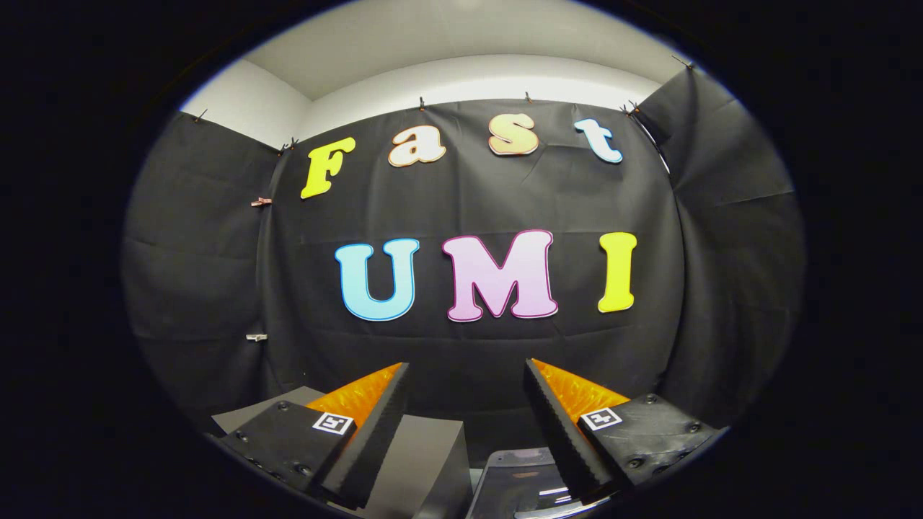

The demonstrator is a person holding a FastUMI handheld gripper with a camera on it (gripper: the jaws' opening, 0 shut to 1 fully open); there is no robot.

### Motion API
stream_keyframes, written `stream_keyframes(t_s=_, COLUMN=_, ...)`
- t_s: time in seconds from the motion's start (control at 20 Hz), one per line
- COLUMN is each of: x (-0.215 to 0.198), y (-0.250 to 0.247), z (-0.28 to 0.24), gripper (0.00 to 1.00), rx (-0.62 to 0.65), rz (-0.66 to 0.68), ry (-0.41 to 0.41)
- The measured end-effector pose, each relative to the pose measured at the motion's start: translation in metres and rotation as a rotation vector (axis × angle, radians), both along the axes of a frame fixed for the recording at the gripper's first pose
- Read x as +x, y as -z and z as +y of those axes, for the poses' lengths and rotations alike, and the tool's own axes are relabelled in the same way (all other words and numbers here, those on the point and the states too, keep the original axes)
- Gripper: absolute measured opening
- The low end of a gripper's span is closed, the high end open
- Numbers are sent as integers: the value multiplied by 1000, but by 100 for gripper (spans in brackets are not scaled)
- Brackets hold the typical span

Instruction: Put the clothes into the washing machine and then close the washing machine lid.

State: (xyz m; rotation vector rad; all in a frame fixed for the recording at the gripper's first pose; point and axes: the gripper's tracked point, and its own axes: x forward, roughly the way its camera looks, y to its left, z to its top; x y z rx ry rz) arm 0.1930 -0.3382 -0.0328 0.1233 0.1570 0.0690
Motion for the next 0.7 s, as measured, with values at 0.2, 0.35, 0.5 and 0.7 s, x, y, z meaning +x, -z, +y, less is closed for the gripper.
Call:
stream_keyframes(t_s=0.2, x=3, y=-3, z=-1, gripper=98, rx=0, rz=-4, ry=2)
stream_keyframes(t_s=0.35, x=3, y=-5, z=-3, gripper=98, rx=-5, rz=-13, ry=2)
stream_keyframes(t_s=0.5, x=4, y=0, z=-6, gripper=98, rx=-7, rz=0, ry=6)
stream_keyframes(t_s=0.7, x=3, y=-2, z=-8, gripper=98, rx=3, rz=-4, ry=8)
